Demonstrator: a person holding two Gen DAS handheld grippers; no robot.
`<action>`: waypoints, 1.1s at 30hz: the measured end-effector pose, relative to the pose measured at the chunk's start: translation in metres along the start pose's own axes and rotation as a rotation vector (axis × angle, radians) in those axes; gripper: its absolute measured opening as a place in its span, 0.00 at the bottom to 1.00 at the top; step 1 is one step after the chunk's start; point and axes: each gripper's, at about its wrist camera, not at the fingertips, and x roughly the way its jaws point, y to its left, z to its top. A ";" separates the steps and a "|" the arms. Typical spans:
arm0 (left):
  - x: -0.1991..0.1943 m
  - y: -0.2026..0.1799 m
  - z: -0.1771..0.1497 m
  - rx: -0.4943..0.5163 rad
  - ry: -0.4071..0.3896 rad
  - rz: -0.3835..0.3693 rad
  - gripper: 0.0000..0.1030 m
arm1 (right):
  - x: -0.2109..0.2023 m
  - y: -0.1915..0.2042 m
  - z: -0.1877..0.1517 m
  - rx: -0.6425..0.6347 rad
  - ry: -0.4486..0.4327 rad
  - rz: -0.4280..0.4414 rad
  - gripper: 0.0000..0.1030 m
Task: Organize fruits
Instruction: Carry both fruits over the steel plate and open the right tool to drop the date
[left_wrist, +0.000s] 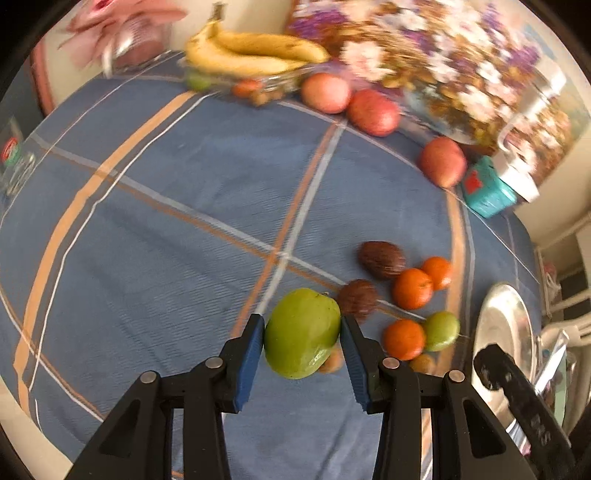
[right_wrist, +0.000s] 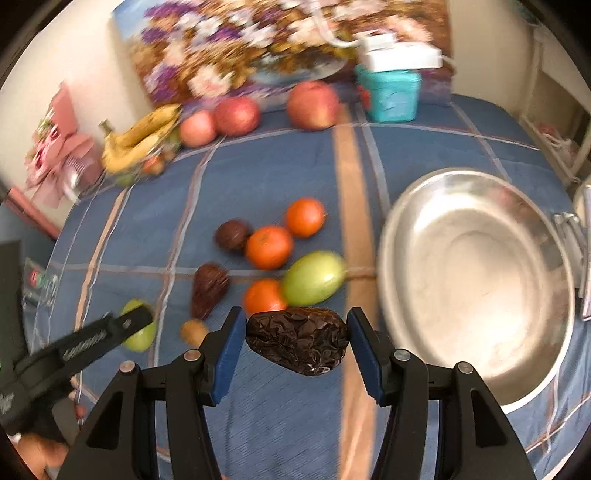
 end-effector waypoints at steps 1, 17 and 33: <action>0.000 -0.009 0.000 0.019 0.002 -0.009 0.44 | -0.001 -0.006 0.003 0.013 -0.008 -0.013 0.56; 0.024 -0.163 -0.007 0.300 0.065 -0.147 0.44 | 0.001 -0.141 0.015 0.310 -0.008 -0.208 0.57; 0.054 -0.210 -0.031 0.377 0.120 -0.189 0.44 | 0.005 -0.183 0.006 0.446 0.022 -0.231 0.57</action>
